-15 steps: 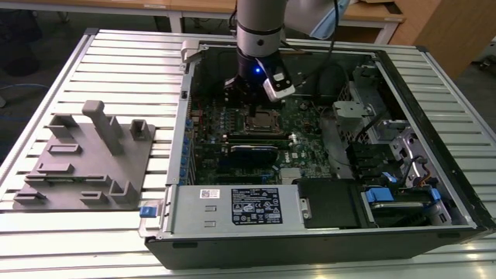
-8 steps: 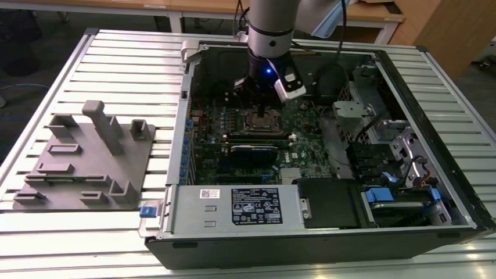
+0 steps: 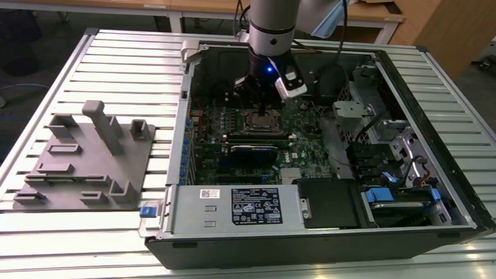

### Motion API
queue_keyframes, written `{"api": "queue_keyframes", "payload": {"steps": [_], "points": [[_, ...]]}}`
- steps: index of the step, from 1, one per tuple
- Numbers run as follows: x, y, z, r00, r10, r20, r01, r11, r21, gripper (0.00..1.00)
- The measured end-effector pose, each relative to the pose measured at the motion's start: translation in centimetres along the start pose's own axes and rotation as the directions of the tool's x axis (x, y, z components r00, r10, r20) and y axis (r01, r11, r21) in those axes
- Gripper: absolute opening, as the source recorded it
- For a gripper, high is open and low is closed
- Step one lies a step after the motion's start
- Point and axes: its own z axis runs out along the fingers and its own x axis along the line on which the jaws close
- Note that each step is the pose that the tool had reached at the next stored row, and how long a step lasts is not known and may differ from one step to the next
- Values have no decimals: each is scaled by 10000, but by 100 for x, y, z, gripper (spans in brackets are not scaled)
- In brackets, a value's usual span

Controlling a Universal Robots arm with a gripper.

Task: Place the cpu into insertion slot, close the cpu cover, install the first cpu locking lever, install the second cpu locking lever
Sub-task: 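Close the cpu cover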

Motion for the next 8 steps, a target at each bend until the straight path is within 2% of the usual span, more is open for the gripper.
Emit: {"api": "queue_keyframes", "payload": {"steps": [8], "points": [[0, 0, -9, 10000, -1, 0, 1, 10000, -1, 11]]}}
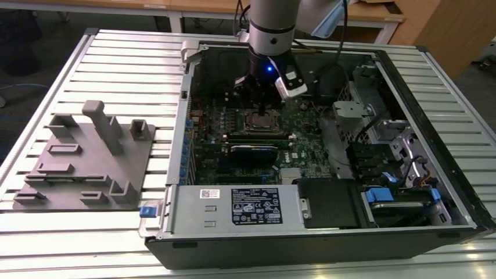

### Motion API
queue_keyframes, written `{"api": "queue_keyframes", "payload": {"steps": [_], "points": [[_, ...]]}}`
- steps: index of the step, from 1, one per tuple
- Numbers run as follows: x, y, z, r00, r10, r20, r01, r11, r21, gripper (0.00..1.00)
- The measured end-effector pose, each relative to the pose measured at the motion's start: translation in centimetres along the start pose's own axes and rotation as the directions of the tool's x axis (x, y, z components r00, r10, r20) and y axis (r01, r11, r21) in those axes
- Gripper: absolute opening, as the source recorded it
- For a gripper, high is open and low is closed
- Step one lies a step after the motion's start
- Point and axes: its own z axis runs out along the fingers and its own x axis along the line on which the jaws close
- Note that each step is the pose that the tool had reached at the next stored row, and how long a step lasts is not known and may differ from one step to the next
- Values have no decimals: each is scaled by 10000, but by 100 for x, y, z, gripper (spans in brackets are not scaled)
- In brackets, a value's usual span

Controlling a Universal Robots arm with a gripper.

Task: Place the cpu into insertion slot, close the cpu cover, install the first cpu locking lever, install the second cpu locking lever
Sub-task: 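Close the cpu cover, then install the first cpu locking lever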

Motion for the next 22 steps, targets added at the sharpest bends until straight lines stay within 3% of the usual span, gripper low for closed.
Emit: {"api": "queue_keyframes", "payload": {"steps": [4, 14, 16, 22], "points": [[-1, 1, -38, 10000, 0, 0, 0, 10000, 0, 11], [-17, -5, -38, 10000, 1, 0, -1, 10000, 1, 11], [-19, -45, -39, 10000, 0, 0, 0, 10000, 0, 11], [-19, -47, -39, 10000, 0, 0, 0, 10000, 1, 11]]}}
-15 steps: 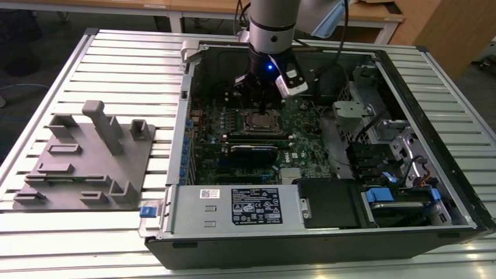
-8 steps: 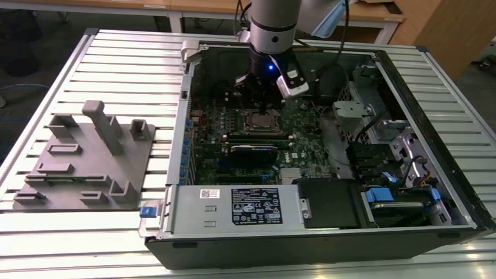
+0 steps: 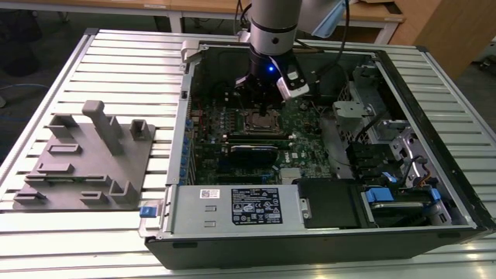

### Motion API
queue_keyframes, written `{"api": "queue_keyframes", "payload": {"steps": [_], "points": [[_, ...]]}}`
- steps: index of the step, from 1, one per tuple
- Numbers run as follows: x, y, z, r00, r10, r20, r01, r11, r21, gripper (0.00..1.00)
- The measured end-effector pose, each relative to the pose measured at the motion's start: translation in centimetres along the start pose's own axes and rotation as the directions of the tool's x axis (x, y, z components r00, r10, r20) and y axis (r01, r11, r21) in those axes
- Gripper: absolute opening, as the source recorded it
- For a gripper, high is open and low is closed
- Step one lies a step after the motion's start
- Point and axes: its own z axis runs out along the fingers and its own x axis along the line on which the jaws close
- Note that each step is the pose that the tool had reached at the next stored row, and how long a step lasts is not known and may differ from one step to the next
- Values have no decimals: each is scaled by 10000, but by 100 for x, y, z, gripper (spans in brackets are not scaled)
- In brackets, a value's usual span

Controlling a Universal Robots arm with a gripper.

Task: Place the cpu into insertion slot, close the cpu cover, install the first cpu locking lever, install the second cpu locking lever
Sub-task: 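Install the first cpu locking lever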

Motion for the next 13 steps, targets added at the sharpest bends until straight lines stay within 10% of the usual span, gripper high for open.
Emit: {"api": "queue_keyframes", "payload": {"steps": [13], "points": [[-5, 3, -122, 10000, -1, 0, 1, 10000, -3, 11]]}}
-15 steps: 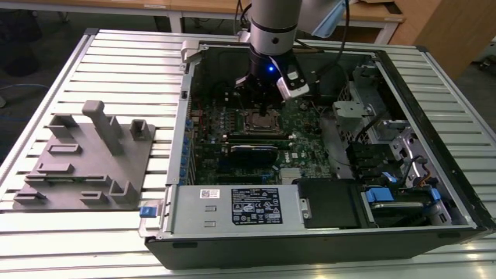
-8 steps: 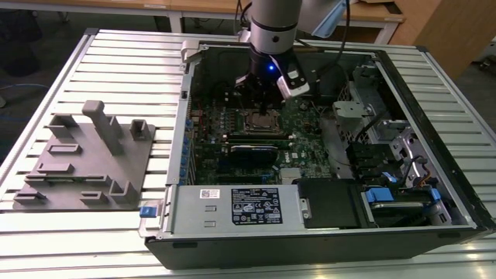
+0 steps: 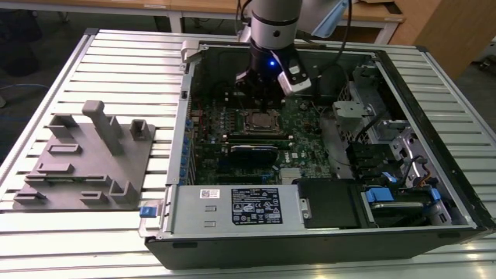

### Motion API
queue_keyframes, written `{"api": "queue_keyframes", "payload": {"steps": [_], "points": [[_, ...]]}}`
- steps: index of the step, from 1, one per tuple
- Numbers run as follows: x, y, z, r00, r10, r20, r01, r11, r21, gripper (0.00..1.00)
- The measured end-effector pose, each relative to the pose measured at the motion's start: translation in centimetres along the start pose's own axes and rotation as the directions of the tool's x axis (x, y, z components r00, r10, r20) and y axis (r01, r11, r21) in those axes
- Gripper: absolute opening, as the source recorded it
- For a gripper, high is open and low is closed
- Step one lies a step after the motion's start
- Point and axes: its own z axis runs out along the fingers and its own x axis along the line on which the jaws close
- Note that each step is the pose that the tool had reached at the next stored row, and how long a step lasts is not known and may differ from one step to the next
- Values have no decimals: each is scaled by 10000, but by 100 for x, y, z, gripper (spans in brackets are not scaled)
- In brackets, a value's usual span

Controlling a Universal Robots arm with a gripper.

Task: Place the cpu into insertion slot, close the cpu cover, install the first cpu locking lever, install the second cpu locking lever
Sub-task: 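Install the first cpu locking lever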

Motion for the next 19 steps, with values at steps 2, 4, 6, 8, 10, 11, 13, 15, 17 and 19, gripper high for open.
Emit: {"api": "queue_keyframes", "payload": {"steps": [2, 4, 6, 8, 10, 11, 13, 15, 17, 19], "points": [[-1, 0, -19, 10000, 1, 0, -1, 10000, -1, 11], [-1, 1, -41, 10000, 0, 0, 0, 10000, -1, 11], [-2, 2, -61, 10000, 0, 0, 0, 10000, -2, 11], [-3, 2, -80, 10000, 0, 0, 0, 10000, -2, 11], [-3, 2, -84, 10000, 0, 1, 0, 10000, -4, 11], [-3, 2, -84, 10000, 0, 1, 0, 10000, -4, 11], [-3, 2, -86, 10000, 1, 0, -1, 10000, -2, 11], [-4, 2, -87, 10000, -1, -21, 1, 10000, 0, 11], [-3, 2, -87, 10000, 2, -85, -2, 10000, 7, 11], [-3, 2, -86, 10000, 3, -94, -3, 10000, 5, 11]]}}
